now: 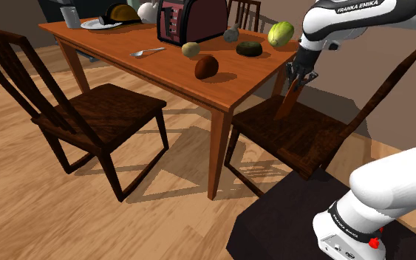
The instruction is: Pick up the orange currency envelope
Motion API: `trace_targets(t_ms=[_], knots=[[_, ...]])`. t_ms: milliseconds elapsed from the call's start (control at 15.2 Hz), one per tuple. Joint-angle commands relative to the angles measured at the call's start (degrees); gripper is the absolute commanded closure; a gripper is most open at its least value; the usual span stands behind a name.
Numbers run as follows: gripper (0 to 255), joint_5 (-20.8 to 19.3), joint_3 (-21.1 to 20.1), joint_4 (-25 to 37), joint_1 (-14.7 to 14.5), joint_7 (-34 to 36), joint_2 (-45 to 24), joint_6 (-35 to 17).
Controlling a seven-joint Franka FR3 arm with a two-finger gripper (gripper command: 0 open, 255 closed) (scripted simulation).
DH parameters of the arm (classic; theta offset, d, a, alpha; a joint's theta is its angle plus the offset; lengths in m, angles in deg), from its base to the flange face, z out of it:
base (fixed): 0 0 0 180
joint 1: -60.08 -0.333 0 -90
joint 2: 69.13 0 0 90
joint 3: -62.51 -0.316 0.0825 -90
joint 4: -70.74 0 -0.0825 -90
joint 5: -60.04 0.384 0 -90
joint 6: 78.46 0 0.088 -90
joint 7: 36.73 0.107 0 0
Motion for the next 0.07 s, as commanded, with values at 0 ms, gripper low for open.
trace_targets(t_ms=[0], knots=[[255,0.01,-0.05,0.41,-0.03,0.06,0.09,0.50]])
